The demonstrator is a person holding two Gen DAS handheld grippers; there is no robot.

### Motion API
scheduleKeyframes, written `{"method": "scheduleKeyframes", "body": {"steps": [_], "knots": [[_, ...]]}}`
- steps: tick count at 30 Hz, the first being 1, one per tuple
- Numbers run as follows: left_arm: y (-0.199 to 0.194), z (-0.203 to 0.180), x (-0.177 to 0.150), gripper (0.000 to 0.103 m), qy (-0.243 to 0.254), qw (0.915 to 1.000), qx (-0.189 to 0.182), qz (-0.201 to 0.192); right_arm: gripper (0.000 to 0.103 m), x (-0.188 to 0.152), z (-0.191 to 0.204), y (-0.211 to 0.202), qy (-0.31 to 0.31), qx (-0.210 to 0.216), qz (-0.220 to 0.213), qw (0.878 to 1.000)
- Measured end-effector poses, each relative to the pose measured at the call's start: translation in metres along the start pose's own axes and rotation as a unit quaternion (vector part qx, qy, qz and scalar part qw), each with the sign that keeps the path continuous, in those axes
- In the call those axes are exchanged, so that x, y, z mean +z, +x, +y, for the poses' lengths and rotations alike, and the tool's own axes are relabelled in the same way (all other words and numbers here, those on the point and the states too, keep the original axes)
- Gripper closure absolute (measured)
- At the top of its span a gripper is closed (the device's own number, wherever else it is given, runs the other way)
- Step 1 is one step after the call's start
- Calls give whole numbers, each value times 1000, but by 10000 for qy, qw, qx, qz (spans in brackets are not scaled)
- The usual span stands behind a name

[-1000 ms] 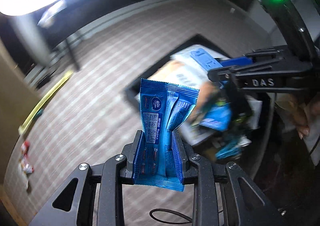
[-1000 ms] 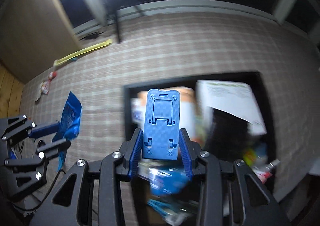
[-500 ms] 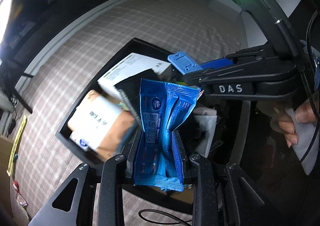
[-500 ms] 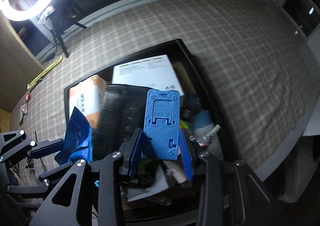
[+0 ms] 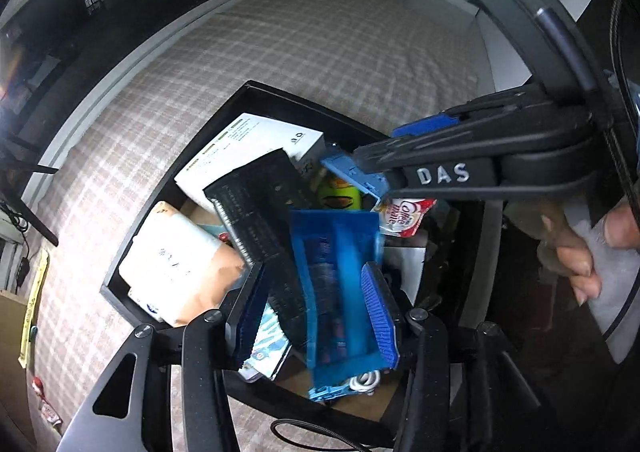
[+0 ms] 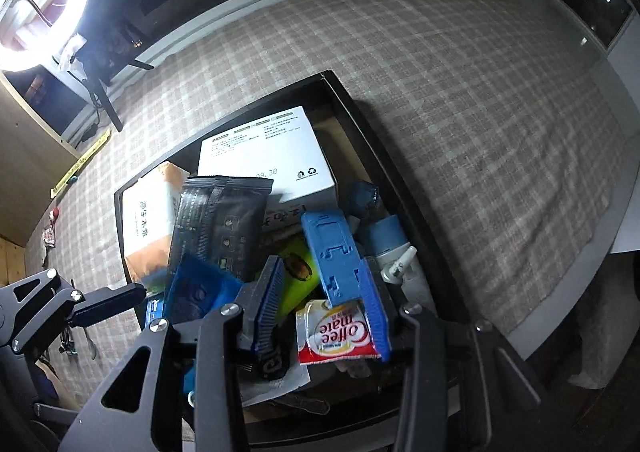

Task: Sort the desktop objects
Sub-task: 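Carry the blue packet and phone stand into the black bin and release both, then move both tools to the black coiled cable and grasp it together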

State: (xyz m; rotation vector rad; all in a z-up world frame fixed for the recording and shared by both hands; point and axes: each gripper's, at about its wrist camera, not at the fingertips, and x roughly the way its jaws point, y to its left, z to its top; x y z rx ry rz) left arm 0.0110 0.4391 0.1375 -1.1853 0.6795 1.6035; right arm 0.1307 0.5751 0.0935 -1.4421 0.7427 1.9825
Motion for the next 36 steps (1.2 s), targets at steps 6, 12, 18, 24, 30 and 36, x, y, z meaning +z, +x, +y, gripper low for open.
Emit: {"method": "scheduleKeyframes", "body": {"steps": [6,12,18,24,30,36], "knots": [[-3,9,-9,57,-81,10000,41,-3,64,2,6,0,-76,10,20,10000],[-11,23,-20,57,-210,9997,138,-44,64,2,25,-2,-271,42,39,9996],[-25,51,-37,57,-518,9980,327,-136,64,4,52,-2,-509,132,28,9986],[-45,92,-68,57,-998,9927,637,-228,64,5,93,2,-929,274,45,9953],[-68,143,-113,57,-1677,9807,969,-280,64,1,143,8,-1411,427,92,9890],[-87,189,-169,57,-2276,9648,1297,-217,64,-7,193,12,-1824,586,120,9814]]}}
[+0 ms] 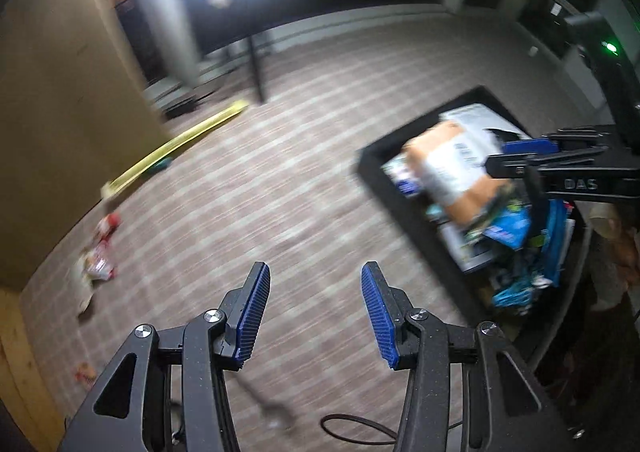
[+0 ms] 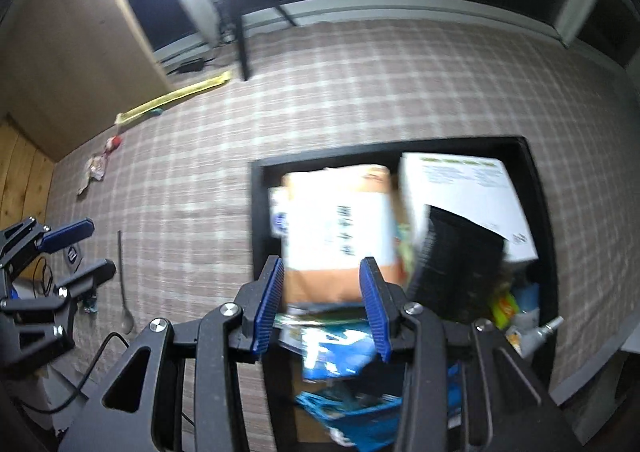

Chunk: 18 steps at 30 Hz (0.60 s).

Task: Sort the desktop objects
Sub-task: 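Move both tools to the black coiled cable and grasp it together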

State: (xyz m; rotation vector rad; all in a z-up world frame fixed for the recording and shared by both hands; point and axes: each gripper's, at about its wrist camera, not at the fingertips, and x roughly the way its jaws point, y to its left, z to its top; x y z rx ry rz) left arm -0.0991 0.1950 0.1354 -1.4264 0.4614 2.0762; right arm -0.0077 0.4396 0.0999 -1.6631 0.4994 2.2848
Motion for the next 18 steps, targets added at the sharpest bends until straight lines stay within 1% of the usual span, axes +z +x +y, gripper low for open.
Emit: {"method": "scheduleKeyframes", "body": {"steps": [5,9,13,18], "knots": [[-8,63,-31,57,-612,9977,299,69,64,4,42,10,-349,99,50,9993],[-12,110,-63,57,-1123,9920,549,150,64,4,79,19,-618,218,110,9978],[-15,142,-94,57,-1512,9855,732,228,64,0,116,31,-888,285,192,9955],[-16,166,-130,57,-1903,9781,794,289,64,-12,163,44,-1296,240,233,9910]]}}
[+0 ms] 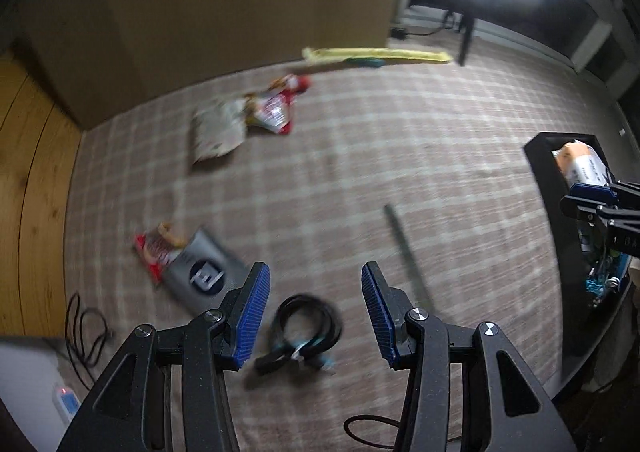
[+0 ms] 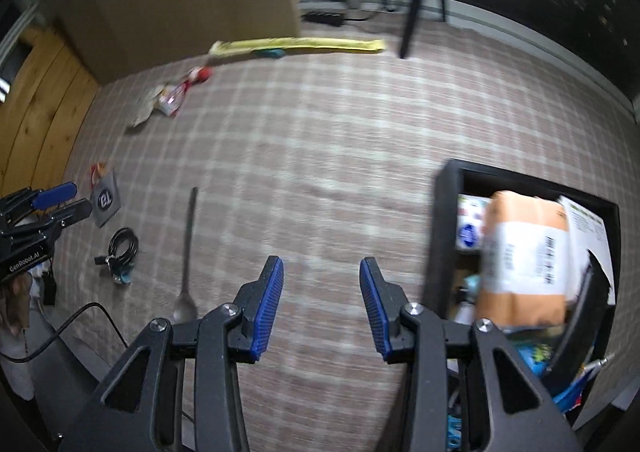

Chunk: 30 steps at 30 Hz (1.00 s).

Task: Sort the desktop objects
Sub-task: 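Move both tools to the black coiled cable and grasp it together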

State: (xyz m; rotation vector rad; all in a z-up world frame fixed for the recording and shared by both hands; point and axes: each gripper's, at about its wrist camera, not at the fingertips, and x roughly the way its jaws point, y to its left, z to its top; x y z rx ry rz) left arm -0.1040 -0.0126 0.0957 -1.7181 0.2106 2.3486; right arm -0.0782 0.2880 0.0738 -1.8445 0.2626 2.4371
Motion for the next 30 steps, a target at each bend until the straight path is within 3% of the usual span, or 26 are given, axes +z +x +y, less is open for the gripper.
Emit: {"method": "scheduleKeyframes", "body": {"steps": [7,19,30], "knots": [[6,26,-32,57,-487,9988,-71,-2,64,-4,47,16,-304,63,22,9995],[31,56,-77,57,-1094,9932,-325,211,64,-26,74,53,-23,470,275,9985],[56,46,-76,57,-768,9956,-422,334,64,-18,129,76,-153,1009,571,9931]]}}
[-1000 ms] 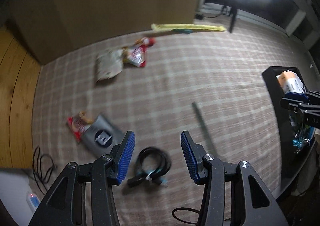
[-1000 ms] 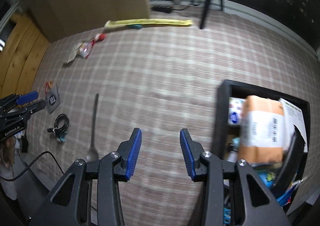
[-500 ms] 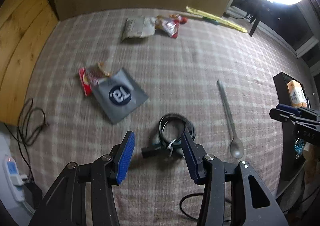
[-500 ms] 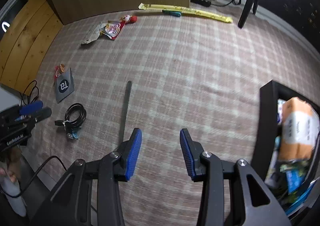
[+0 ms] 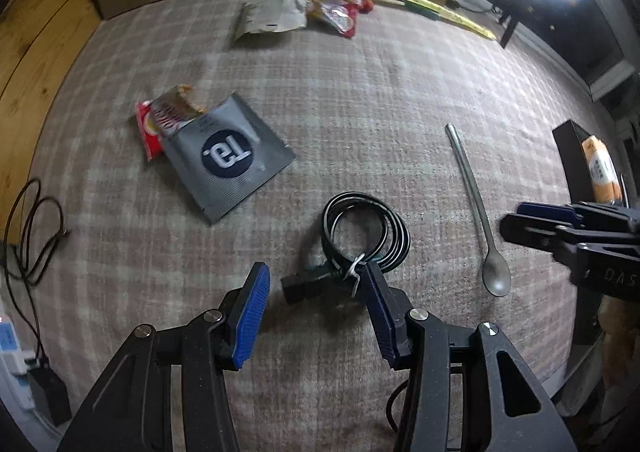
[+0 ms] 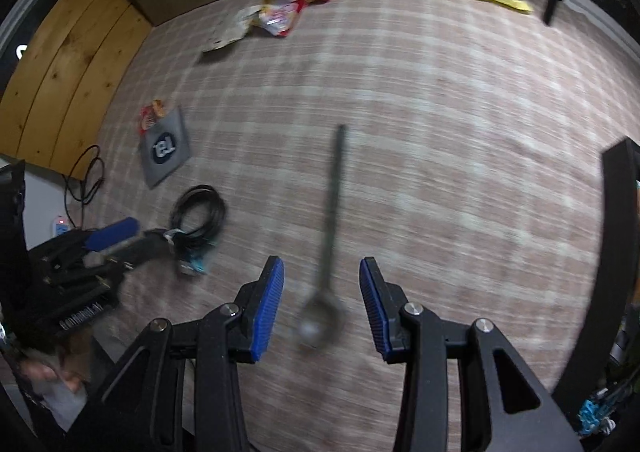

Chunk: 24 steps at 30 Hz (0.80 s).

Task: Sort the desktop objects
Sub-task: 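Move both tools to the black coiled cable and grasp it together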

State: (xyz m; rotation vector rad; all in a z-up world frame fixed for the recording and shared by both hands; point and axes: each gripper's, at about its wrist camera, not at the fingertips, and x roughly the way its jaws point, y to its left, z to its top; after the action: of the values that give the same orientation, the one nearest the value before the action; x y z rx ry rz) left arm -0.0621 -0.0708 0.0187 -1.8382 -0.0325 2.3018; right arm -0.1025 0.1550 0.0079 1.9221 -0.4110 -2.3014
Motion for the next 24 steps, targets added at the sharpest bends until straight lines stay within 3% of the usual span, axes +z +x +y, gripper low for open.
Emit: {"method": "scheduleKeyframes", "body": {"steps": [12,16,21,24], "knots": [[15,-19,21,57,431,9988,-242,16,70,19,30,54,456,506,606,9958],[20,-26,24,57,509,9978,-429,71,70,20,34,59,562,624,622,9945],[24,-32,21,62,559,9964,-627,103,88,22,45,64,598,747,653,9933],[23,-36,19,65,575,9964,-626,64,89,21,48,63,576,653,579,9945]]}}
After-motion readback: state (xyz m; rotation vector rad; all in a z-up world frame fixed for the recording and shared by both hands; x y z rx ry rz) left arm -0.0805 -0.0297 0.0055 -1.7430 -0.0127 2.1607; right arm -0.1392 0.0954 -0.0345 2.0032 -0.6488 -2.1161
